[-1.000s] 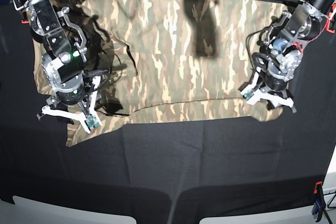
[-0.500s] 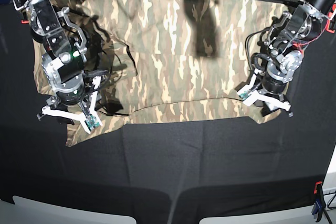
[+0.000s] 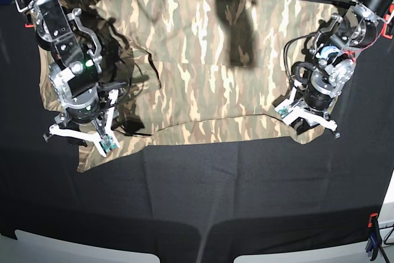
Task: Layout the t-shirt on the table in an organized manner, then fold the t-shirt properly
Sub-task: 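Move the left gripper to the shirt's opposite side edge and grasp it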
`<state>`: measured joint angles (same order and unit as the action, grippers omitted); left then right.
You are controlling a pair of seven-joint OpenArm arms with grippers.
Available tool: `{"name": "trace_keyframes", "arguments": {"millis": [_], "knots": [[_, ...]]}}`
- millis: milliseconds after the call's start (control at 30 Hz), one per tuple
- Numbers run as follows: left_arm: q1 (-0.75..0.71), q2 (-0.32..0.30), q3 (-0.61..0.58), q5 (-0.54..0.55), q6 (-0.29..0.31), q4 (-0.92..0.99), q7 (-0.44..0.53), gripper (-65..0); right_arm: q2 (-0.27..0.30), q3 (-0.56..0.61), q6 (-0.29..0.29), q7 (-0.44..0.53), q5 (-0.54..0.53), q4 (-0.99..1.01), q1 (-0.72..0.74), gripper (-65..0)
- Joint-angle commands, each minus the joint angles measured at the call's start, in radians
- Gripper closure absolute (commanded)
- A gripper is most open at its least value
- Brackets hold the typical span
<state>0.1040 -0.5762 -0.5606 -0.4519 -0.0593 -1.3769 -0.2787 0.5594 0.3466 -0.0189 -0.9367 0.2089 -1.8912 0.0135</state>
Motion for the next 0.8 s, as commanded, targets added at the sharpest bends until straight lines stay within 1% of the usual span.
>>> {"name": "trace_keyframes", "arguments": {"millis": [0,67,133,167,200,233,267,367,400,433,467,533,767], "knots": [[0.013,-0.011,0.010,-0.007,-0.019,-0.014,0.006,0.0,0.011,-0.009,-0.004,0.016,0.018,-0.009,0.016,-26.9],[0.012,-0.011,0.010,-0.007,-0.019,-0.014,-0.005,0.0,0.011,-0.009,0.002,0.024,0.015,0.025,0.019,-26.5],[0.012,-0.011,0.010,-0.007,-0.019,-0.014,-0.012,0.0,0.011,-0.009,0.035,0.045,0.014,0.101,0.034,-26.4],[0.012,-0.011,0.010,-0.007,-0.019,-0.014,-0.012,0.0,0.011,-0.009,0.035,0.053,0.013,0.150,0.050,-26.4],[0.012,-0.011,0.010,-0.007,-0.019,-0.014,-0.012,0.0,0.010,-0.009,0.036,0.057,-0.002,0.201,0.071,-26.4],[0.012,-0.011,0.010,-0.007,-0.020,-0.014,-0.012,0.0,0.010,-0.009,0.048,0.057,-0.031,0.251,0.097,-26.4],[0.012,-0.011,0.010,-0.007,-0.020,-0.014,-0.012,0.0,0.009,-0.009,0.090,0.057,-0.064,0.298,0.123,-26.4],[0.013,-0.011,0.010,-0.007,-0.019,-0.014,-0.012,0.0,0.003,-0.009,0.291,0.067,-0.180,0.406,0.189,-26.5],[0.012,-0.011,0.010,-0.007,-0.019,-0.014,-0.012,0.0,-0.002,-0.009,0.343,0.082,-0.193,0.431,0.203,-26.5],[0.012,-0.011,0.010,-0.006,-0.020,-0.014,-0.012,0.0,-0.006,-0.009,0.373,0.101,-0.191,0.448,0.213,-26.5],[0.012,-0.011,0.010,-0.005,-0.019,-0.014,-0.012,0.0,-0.010,-0.009,0.386,0.122,-0.186,0.458,0.221,-26.5],[0.013,-0.011,0.010,0.018,-0.020,-0.014,-0.012,0.0,-0.014,-0.009,0.388,0.148,-0.183,0.460,0.234,-26.4],[0.013,-0.011,0.010,0.019,-0.019,-0.014,-0.012,0.0,-0.017,-0.009,0.389,0.191,-0.183,0.460,0.241,-26.4]]}}
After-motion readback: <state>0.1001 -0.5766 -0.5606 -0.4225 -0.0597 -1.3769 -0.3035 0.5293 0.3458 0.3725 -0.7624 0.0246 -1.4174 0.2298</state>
